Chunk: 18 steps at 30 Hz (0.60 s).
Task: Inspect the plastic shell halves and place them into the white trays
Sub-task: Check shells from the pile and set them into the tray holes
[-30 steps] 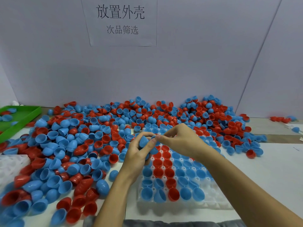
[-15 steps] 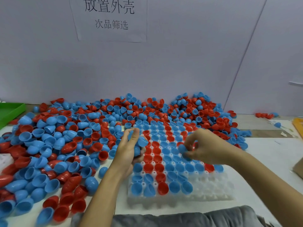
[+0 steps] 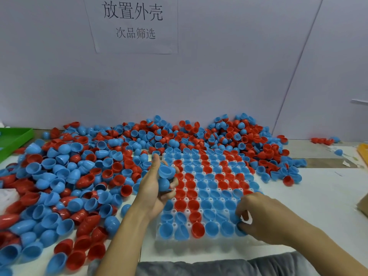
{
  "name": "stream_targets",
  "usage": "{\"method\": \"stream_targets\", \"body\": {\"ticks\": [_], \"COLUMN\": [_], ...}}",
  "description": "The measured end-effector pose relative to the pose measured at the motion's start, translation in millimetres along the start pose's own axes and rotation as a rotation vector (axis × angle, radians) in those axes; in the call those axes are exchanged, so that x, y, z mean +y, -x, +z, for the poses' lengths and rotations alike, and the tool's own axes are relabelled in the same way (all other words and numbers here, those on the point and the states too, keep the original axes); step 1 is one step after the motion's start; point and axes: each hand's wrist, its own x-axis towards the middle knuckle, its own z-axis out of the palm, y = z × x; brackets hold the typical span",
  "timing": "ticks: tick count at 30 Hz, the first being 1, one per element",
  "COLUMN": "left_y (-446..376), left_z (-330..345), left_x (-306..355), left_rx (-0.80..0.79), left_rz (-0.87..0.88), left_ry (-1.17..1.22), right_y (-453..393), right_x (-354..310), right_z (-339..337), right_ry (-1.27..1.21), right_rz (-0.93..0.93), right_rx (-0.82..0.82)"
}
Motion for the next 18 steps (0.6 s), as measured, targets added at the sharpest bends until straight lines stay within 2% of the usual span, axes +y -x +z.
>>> {"method": "stream_targets", "body": {"ticks": [5,12,18], "left_y": [0.8,0.6,-0.1], "left_z": [1.8,0.7,-0.3], "left_x": [1.9,1.3,-0.6], "left_rx": [-0.011,-0.003,0.006], "left_rz": [0.014,0.028,0.040], "left_ry": [0.021,0.003,-0.001], "right_y": [-7.6,-11.2,-8.5], "right_x": [4.3,3.8,2.3], "right_z": [-5.6,4.4,-2.0], "right_ry": [-0.068,-0.151,-0.183], "right_rz": [0.011,0.067,0.066], "right_rx": [-0.054,-0.017,-0.056]}}
